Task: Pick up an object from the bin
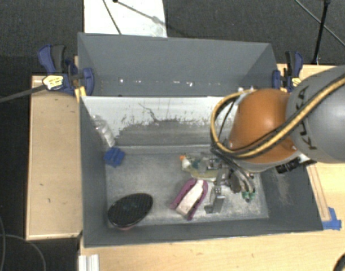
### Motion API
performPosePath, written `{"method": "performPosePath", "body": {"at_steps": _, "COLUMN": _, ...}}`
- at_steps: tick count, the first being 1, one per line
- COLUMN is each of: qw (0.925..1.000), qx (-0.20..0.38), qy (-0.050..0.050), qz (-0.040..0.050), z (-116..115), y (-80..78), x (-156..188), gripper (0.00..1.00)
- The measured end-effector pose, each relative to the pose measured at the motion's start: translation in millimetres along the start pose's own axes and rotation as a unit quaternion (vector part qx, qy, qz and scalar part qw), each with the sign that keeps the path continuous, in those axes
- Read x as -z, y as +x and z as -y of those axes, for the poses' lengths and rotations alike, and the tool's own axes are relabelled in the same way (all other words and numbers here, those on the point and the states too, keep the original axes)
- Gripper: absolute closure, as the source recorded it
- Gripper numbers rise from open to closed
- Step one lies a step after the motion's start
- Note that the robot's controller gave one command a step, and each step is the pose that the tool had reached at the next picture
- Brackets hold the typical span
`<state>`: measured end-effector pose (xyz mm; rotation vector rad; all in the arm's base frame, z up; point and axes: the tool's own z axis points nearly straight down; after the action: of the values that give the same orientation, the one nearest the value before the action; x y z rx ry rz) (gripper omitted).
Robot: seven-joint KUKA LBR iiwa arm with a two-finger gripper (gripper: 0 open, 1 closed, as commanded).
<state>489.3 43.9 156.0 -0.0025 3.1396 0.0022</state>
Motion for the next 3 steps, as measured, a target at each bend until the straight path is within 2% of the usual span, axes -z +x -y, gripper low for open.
{"method": "performPosePath", "body": {"at_steps": 1, "qw": 0.9934, "qx": 0.115, "qy": 0.0, "qz": -0.0019, "z": 3, "y": -28.0, "x": -87, "gripper": 0.0}}
{"method": "performPosePath", "body": {"at_steps": 2, "qw": 0.9936, "qx": 0.113, "qy": 0.0, "qz": -0.0005, "z": 3, "y": -28.9, "x": -86, "gripper": 1.0}}
{"method": "performPosePath", "body": {"at_steps": 3, "qw": 0.9913, "qx": 0.131, "qy": 0.001, "qz": 0.0048, "z": -4, "y": -32.9, "x": 71, "gripper": 1.0}}
